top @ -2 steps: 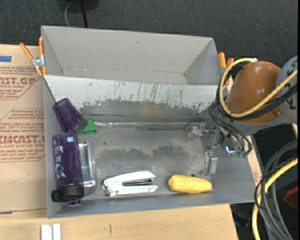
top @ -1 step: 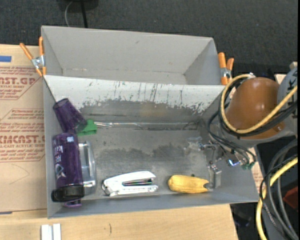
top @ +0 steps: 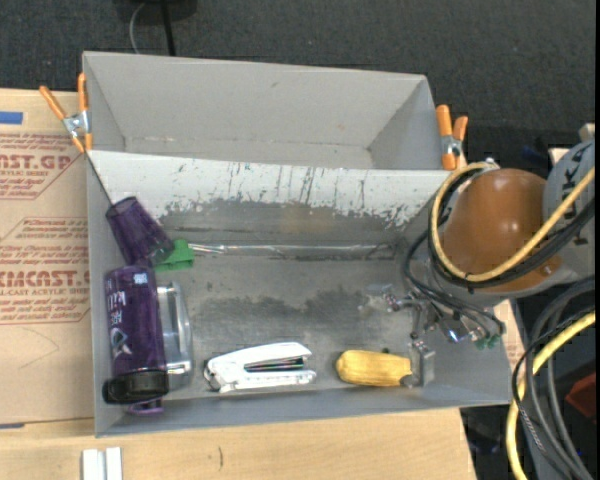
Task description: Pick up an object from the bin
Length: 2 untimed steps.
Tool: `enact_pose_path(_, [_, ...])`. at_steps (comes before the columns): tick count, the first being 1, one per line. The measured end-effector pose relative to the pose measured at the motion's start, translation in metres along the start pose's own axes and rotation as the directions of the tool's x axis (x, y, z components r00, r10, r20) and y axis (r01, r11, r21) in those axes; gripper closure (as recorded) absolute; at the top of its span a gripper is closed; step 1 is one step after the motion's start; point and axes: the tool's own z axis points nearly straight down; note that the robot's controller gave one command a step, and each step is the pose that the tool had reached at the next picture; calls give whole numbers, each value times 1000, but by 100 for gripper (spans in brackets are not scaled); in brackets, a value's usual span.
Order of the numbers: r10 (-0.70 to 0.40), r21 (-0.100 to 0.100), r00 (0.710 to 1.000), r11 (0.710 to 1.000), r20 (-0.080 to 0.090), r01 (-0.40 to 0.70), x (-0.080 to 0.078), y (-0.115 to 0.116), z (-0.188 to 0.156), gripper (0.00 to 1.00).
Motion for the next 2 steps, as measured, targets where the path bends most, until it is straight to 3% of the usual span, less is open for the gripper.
enact_pose_path(1, [-135,7,991,991,12,134,-7,9,56,0])
enact_pose_path(2, [-60,-2,998,998,-1,60,-5,16,60,100])
